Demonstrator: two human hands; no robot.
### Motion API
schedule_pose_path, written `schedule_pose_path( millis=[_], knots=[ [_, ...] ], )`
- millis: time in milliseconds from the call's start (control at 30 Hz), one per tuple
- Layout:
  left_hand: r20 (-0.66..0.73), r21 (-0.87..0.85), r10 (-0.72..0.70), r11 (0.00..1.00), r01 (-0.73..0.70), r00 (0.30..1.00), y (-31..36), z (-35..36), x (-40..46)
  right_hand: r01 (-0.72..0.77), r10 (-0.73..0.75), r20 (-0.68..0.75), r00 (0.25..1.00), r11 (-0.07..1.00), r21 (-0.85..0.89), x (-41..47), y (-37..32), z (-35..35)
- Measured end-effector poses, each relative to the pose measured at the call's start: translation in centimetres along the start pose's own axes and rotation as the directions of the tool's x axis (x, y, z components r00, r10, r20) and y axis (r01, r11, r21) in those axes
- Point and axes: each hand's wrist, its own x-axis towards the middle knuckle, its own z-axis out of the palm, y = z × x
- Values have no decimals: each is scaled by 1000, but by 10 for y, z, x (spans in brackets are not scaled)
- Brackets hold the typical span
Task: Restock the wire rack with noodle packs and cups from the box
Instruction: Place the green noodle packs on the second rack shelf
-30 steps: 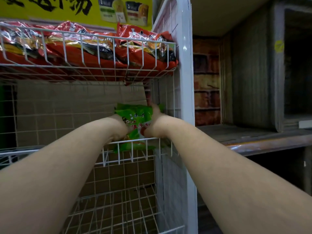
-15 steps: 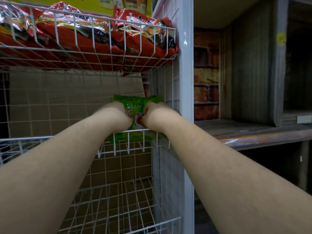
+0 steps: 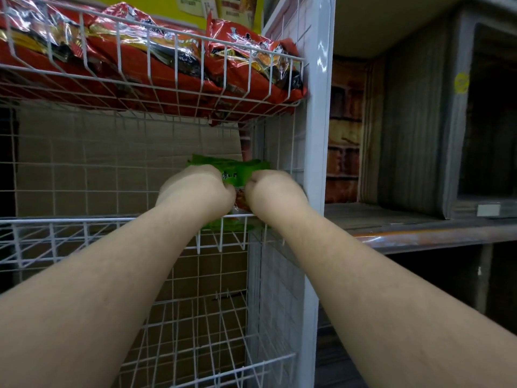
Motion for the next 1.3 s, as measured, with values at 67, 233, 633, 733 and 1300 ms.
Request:
schedule_pose_path(
  millis=[67,233,633,733,1300],
  knots=[
    [9,5,0,1000,0,1000,0,-2,-1,53,-53,-45,998,999,13,-9,3,0],
    [37,27,2,1000,-3,999,3,-2,-3,225,-221,-163,961,974,8,-36,19,10],
    [-450,221,550,832,-509,704,-11,26,-44,436,-348,-314,883,855,280,-60,50,11],
    [-436,299,589,808,-507,681,-8,41,-65,482,-316,-427,847,796,366,-83,74,5],
    [-47,-11,834,550,-835,550,159,183,-202,-200,232,-4,973,846,495,-209,373,72]
  ],
)
